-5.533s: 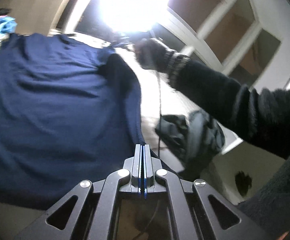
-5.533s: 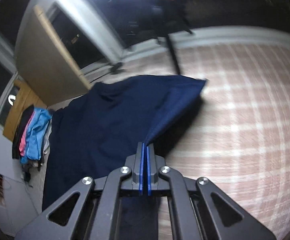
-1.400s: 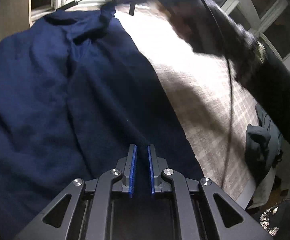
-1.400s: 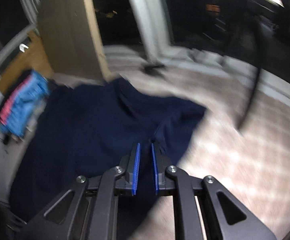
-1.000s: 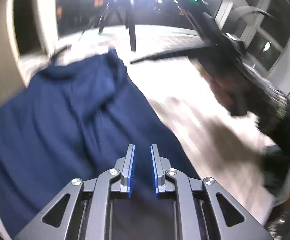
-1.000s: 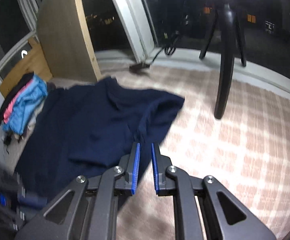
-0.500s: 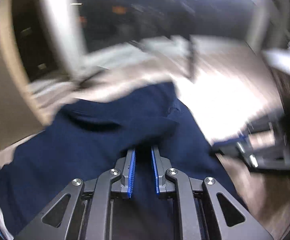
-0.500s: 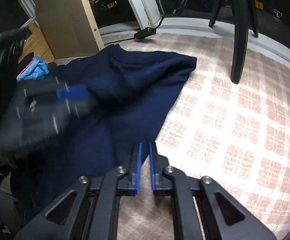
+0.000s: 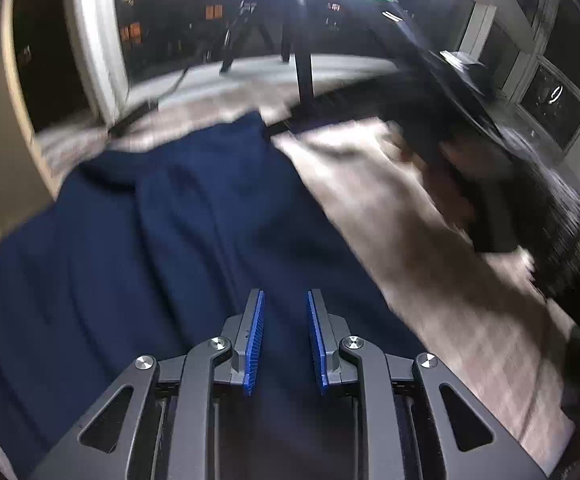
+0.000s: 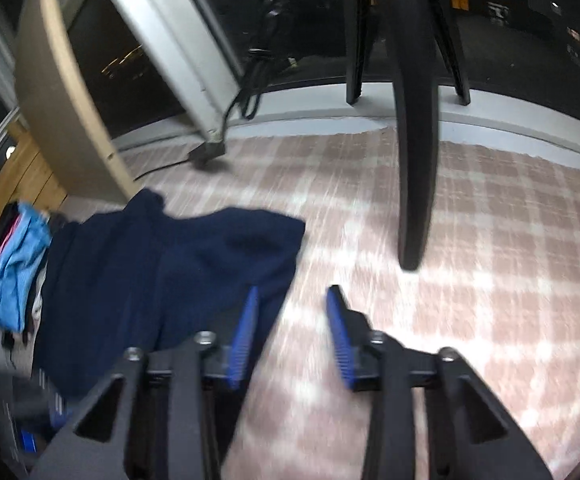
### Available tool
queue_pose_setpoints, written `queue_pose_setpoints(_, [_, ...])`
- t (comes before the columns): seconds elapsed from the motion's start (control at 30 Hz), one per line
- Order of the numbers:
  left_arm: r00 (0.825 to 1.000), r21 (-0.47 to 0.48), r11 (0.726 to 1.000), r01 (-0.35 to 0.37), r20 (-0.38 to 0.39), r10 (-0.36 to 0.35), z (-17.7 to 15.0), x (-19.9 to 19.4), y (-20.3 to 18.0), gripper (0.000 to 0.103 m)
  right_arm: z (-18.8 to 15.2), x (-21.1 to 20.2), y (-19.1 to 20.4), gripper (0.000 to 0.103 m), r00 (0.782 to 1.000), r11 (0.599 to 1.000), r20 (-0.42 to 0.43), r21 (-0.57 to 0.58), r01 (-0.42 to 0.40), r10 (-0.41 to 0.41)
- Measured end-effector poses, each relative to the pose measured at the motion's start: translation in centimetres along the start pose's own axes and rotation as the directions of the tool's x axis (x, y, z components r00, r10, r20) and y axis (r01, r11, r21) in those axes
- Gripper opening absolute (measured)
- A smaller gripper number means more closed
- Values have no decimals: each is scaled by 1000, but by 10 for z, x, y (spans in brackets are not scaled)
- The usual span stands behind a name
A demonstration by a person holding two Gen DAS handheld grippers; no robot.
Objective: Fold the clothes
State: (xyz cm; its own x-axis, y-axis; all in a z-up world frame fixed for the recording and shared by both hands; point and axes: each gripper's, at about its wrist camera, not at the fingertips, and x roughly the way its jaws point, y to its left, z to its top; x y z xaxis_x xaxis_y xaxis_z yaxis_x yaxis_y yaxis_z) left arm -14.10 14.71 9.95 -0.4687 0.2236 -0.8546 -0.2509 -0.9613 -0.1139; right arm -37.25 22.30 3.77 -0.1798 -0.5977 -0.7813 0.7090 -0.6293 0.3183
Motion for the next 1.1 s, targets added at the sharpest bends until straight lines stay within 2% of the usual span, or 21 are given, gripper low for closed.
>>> queue_pose_setpoints(0.1, [1000, -41, 999, 19, -15, -20, -15, -3, 7, 21, 5, 11, 4, 38, 1000, 1000, 14, -5, -9, 9])
queue_pose_setpoints(0.17, [1000, -56, 998, 21, -5, -21, -17, -5, 11, 21, 6, 13, 8, 2, 1000, 999, 19, -37, 4, -3])
queue_pose_setpoints(0.3, [999, -99, 995, 28, 32, -25, -15, -15, 19, 21, 11, 19, 22, 4, 988, 983, 34, -92, 156, -153])
queue_pose_setpoints(0.43, [995, -154, 988, 29, 98, -14, -21, -54, 33, 21, 11, 5, 44, 13, 975, 959, 44, -173, 223, -219])
queue_pose_setpoints(0.5, [992, -178, 984, 19, 125, 4, -31, -76, 47, 26, 8, -24, 47, 16, 986, 973, 69, -165, 164, -155])
queue_pose_setpoints(0.6, [992, -225, 974, -17, 119, 45, -66, -112, 64, 27, -10, -72, 54, 17, 997, 981, 74, -190, 31, -17])
queue_pose_setpoints(0.77, [993, -342, 937, -64, 74, 94, -132, -161, 92, 27, -70, -137, 73, 17, 993, 960, -4, -256, -112, 114])
queue_pose_setpoints(0.93, [991, -427, 898, -106, 32, 132, -202, -210, 100, 27, -143, -192, 85, 17, 990, 963, -41, -228, -141, 135])
queue_pose_setpoints(1.03, [987, -437, 889, -136, 17, 160, -240, -243, 101, 27, -169, -238, 82, 17, 994, 979, 11, -175, -104, 108])
queue_pose_setpoints(1.1, [984, -442, 884, -153, 17, 179, -262, -264, 100, 27, -186, -273, 81, 17, 990, 984, 48, -129, -123, 130])
